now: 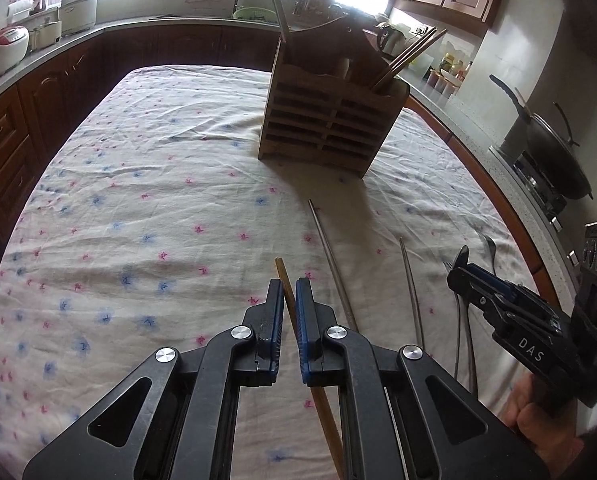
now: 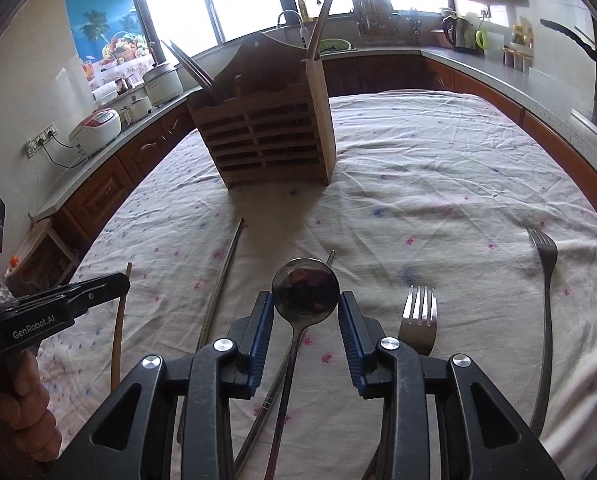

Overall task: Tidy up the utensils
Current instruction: 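Grasp a wooden chopstick with the left tool while the right tool grasps the metal spoon, then lift the chopstick and spoon up toward the wooden holder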

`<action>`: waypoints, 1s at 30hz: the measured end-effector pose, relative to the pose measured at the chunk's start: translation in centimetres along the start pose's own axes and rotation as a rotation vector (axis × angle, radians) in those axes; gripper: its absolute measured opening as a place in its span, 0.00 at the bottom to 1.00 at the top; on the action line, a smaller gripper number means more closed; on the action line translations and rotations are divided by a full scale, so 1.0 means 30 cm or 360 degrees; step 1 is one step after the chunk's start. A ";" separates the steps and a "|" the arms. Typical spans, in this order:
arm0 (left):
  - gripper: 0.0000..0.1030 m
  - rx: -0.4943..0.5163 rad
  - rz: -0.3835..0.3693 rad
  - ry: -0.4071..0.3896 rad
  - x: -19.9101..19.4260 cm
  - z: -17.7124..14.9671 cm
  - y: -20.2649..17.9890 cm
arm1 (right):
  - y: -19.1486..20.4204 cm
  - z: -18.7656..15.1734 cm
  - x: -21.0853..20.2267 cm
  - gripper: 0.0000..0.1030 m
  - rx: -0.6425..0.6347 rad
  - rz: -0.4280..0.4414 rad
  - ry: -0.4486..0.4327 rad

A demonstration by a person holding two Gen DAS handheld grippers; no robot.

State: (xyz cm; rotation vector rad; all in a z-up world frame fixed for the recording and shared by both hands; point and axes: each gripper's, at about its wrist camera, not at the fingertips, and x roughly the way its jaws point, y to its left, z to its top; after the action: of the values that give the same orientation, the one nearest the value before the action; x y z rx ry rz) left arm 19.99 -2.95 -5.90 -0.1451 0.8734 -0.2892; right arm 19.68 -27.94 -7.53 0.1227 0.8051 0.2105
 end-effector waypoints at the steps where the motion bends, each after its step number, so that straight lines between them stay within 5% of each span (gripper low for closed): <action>1: 0.05 -0.0001 -0.0006 -0.0017 -0.015 0.004 -0.002 | 0.003 0.004 -0.019 0.33 -0.0005 0.0008 -0.0027; 3: 0.05 -0.0004 -0.0020 -0.0052 -0.051 0.007 -0.004 | 0.010 0.012 -0.057 0.03 -0.0006 0.0029 -0.0082; 5: 0.05 -0.0001 -0.0027 -0.0080 -0.082 0.008 -0.005 | 0.010 0.019 -0.089 0.01 0.0010 0.0056 -0.0132; 10: 0.05 -0.0009 -0.0021 -0.0113 -0.116 0.004 0.001 | 0.009 0.021 -0.052 0.10 -0.0001 0.0066 -0.0035; 14: 0.05 -0.0026 -0.0029 -0.0112 -0.120 0.000 0.012 | 0.019 0.008 0.024 0.35 -0.0020 0.0067 0.0034; 19: 0.05 -0.0050 -0.0025 -0.0102 -0.113 -0.001 0.033 | 0.057 0.009 0.122 0.37 -0.0103 0.0062 0.0135; 21: 0.05 -0.0062 -0.0025 -0.0097 -0.109 0.002 0.043 | 0.059 0.016 0.156 0.46 -0.0112 0.0054 0.0170; 30: 0.05 -0.0095 -0.0035 -0.0095 -0.092 0.027 0.067 | 0.057 0.038 0.209 0.34 -0.0162 0.0002 0.0202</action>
State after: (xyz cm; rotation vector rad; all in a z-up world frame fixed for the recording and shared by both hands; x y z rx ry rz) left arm 19.31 -0.18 -3.85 -0.2180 0.8223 -0.2781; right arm 24.51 -24.86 -10.83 0.0140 0.9187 0.2616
